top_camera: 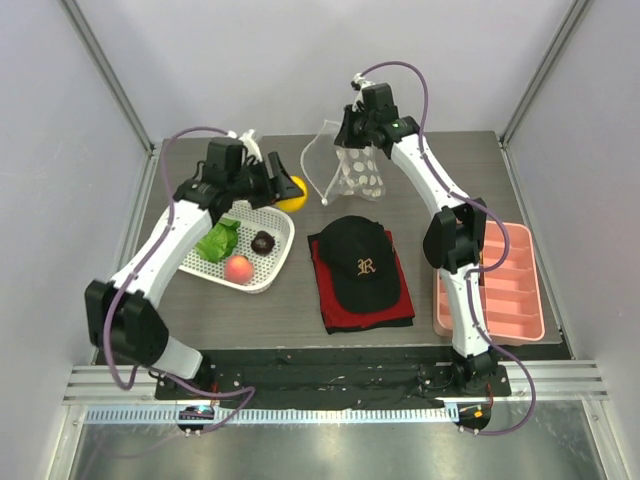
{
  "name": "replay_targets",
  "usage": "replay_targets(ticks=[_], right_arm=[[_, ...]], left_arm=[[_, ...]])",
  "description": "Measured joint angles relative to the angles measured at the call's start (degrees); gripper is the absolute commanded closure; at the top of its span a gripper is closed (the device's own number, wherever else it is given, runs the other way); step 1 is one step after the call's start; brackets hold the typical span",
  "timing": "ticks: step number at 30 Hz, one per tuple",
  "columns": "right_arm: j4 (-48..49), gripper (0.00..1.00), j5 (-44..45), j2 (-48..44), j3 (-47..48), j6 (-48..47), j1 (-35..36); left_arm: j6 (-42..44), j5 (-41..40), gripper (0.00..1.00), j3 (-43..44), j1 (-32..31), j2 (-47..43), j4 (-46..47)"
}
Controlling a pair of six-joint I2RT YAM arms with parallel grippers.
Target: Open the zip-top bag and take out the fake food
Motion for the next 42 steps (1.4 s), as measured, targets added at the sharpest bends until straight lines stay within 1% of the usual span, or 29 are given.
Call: replay_targets(ticks=[1, 3, 4, 6, 7, 8, 10, 11, 13, 14, 15, 16, 17, 18, 19, 25, 30, 33, 36, 37, 38, 42], right_arm=[[0.1, 0.87, 0.4, 0.3, 0.4, 0.7, -0.2], [0.1, 0.81, 1.4, 0.8, 0.9, 1.8, -0.6], [0.2, 0.78, 1.8, 1.0, 1.1, 2.4, -0.8], [0.5, 0.7, 2.8, 1.6, 1.3, 3.1, -1.2], [0.7, 0.64, 3.3, 2.0, 1.4, 3.5, -1.4], [0.9, 0.54, 3.8, 2.3, 1.4, 4.0, -1.7], [0.9, 0.45, 4.6, 2.7, 1.5, 5.0, -1.9], [0.9, 0.32, 5.2, 2.8, 1.5, 5.3, -2.0], [1.0, 0.2, 6.1, 2.8, 1.5, 6.0, -2.1], [1.0, 0.12, 6.5, 2.7, 1.5, 6.5, -2.3], [0.9, 0.09, 7.0, 2.6, 1.5, 6.6, -2.4], [0.7, 0.07, 7.5, 2.5, 1.5, 6.8, -2.4], [0.5, 0.01, 8.0, 2.4, 1.5, 6.8, -2.5], [-0.1, 0.0, 8.6, 2.1, 1.2, 6.9, -2.5], [-0.9, 0.0, 9.3, 1.5, 0.8, 7.0, -2.4], [-7.8, 0.01, 14.1, -3.4, -0.1, 7.6, -2.1], [-13.9, 0.0, 17.7, -12.7, -5.1, 8.0, 0.7], [-17.3, 0.0, 17.7, -20.8, -10.3, 8.8, 4.4], [-18.9, 0.0, 17.0, -30.4, -17.5, 9.3, 7.6], [-18.7, 0.0, 16.8, -34.7, -21.4, 9.4, 8.3], [-18.6, 0.0, 16.6, -39.8, -26.0, 9.9, 8.7], [-18.4, 0.0, 16.7, -56.3, -38.1, 11.9, 8.0]], left_arm=[[0.8, -2.5, 1.0, -1.6, 0.1, -2.1, -1.1], [1.8, -9.1, 1.0, -4.0, 0.5, -5.8, -4.5], [2.3, -12.0, 1.0, -4.5, 1.0, -6.7, -6.5], [2.7, -17.3, 1.0, -5.2, 1.9, -6.8, -9.0], [3.0, -19.5, 1.0, -6.1, 2.6, -6.4, -9.5], [3.1, -21.4, 1.0, -6.9, 3.3, -5.5, -10.5], [3.3, -24.0, 1.0, -7.8, 4.0, -3.3, -11.8], [3.4, -25.6, 1.0, -8.1, 4.3, -1.8, -12.4], [3.3, -28.5, 0.79, -8.3, 4.4, 0.9, -13.5], [3.3, -29.4, 0.7, -8.3, 4.4, 1.8, -13.8], [3.3, -30.7, 0.49, -8.3, 4.4, 2.7, -14.1], [3.3, -31.6, 0.25, -8.3, 4.4, 3.3, -14.3], [3.3, -32.2, 0.13, -8.3, 4.4, 3.7, -14.4], [3.5, -32.9, 0.02, -8.2, 4.4, 4.0, -14.6], [3.8, -33.7, 0.0, -8.0, 4.4, 4.3, -14.9], [3.7, -37.2, 0.0, -7.6, 4.0, 4.1, -17.2], [3.2, -39.9, 0.0, -6.2, 2.0, 0.4, -23.5], [2.9, -37.9, 0.0, -3.4, -0.2, -2.6, -25.4], [2.2, -31.6, 0.0, -2.2, -5.1, -9.4, -24.1], [1.5, -29.9, 0.0, -2.0, -6.3, -12.3, -23.2], [0.7, -28.6, 0.0, -1.8, -9.8, -15.1, -22.0], [-1.5, -26.9, 0.0, 0.5, -18.3, -23.2, -18.2]])
